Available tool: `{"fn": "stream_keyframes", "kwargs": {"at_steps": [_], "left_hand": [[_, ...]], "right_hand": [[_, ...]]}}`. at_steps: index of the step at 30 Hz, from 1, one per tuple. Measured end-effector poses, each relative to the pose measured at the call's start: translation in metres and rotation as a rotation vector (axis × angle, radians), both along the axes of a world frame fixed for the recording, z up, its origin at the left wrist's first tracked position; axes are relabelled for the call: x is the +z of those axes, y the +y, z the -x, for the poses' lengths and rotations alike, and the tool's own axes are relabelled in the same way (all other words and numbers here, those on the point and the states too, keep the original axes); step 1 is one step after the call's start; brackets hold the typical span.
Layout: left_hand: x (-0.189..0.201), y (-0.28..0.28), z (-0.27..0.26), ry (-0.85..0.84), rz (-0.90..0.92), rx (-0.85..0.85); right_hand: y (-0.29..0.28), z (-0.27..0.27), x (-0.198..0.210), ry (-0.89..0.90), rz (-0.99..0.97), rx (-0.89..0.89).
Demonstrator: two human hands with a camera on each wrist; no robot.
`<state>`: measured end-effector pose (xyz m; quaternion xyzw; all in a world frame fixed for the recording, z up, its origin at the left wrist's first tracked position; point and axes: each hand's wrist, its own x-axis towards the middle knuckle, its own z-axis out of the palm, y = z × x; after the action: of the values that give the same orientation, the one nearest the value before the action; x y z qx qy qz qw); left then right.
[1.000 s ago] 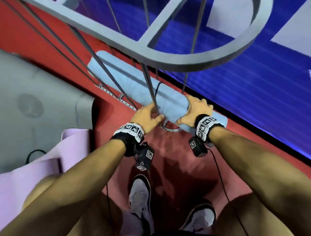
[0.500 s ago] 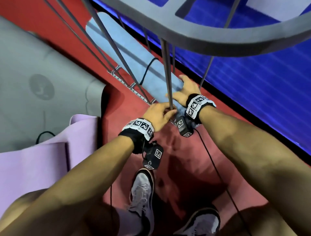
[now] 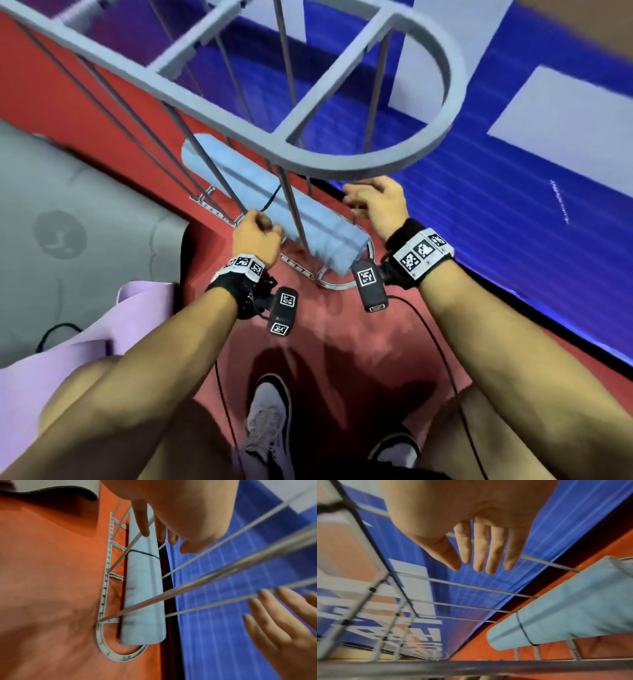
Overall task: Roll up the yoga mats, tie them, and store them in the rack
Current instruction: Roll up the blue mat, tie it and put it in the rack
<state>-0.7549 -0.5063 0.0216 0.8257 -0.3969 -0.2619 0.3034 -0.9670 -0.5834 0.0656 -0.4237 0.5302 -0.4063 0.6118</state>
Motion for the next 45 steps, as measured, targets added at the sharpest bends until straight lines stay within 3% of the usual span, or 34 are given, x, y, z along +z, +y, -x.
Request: {"fn": "stream_keyframes", "kwargs": {"at_steps": [4, 7, 12, 20, 27, 35, 38, 40, 42, 45], "left_hand": [[0.027, -0.012, -0.012, 0.128, 0.091, 0.191], [0.033, -0.024, -0.014, 0.185, 0.132, 0.205], [0.041, -0.031, -0.007, 0.189, 0.123, 0.282], [0.039, -0.039, 0.006, -0.056, 0.077, 0.006], [0.027, -0.048, 0.066, 0.066, 0.068, -0.05], [0.035, -0.031, 0.059, 0.067, 0.004, -0.099], [0.056, -0.019, 0.054, 0.058, -0.194, -0.188], [0.087, -0.01, 0.051, 0.095, -0.323, -0.231], [0.125, -0.003, 0.045, 0.138, -0.382, -0.262], [0.194, 0.006, 0.041, 0.179, -0.454, -0.391]], "right_hand": [[0.015, 0.024, 0.063, -0.455, -0.128, -0.12], [0.022, 0.037, 0.099, -0.593, -0.085, -0.123], [0.031, 0.026, 0.139, -0.464, 0.109, -0.083], [0.038, 0.053, 0.158, -0.509, 0.169, -0.301], [0.046, 0.11, 0.142, -0.434, 0.233, -0.375], [0.053, 0.109, 0.134, -0.352, 0.291, -0.386], [0.063, 0.107, 0.137, -0.241, 0.168, -0.481], [0.076, 0.109, 0.15, -0.164, -0.059, -0.512], [0.094, 0.11, 0.172, -0.145, -0.293, -0.488], [0.12, 0.108, 0.218, -0.041, -0.47, -0.442]]}}
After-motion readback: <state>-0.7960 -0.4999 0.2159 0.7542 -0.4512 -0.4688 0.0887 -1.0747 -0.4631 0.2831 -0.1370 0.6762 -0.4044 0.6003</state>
